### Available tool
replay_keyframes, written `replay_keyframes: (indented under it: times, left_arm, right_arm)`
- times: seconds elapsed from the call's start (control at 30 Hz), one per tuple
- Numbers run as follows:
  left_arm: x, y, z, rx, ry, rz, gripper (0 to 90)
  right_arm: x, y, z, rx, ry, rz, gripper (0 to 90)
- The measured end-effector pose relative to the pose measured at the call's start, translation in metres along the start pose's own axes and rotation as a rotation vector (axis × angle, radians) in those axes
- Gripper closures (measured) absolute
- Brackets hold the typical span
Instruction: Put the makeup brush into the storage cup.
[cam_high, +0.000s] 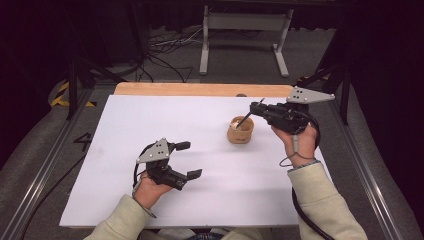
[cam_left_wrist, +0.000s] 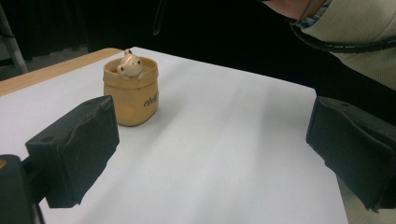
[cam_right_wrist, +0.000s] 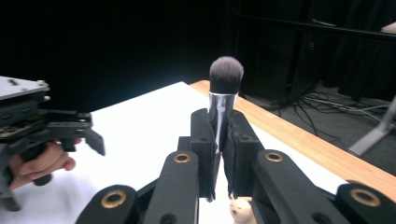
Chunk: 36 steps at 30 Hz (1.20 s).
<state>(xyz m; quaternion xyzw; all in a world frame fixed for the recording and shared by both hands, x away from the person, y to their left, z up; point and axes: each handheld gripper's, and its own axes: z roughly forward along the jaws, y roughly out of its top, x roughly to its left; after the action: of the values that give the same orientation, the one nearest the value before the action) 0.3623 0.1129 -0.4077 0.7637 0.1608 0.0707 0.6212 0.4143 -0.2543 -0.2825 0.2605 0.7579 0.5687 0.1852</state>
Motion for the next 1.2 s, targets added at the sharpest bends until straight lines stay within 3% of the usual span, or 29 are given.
replay_keyframes:
  times: [0.23,0.57,1.2]
  left_arm:
    - [0.001,-0.001,-0.006,-0.004,0.035,-0.005,1.0]
    - [0.002,-0.001,-0.008,-0.003,0.055,-0.005,0.3]
    - [0.002,-0.001,-0.009,0.007,0.075,0.003,0.4]
  right_arm:
    - [-0.016,-0.002,-0.002,-0.025,-0.032,0.040,83.5]
    - [-0.026,-0.005,-0.005,-0.053,-0.098,0.036,83.5]
    - [-0.038,-0.019,0.013,-0.021,-0.193,0.029,83.3]
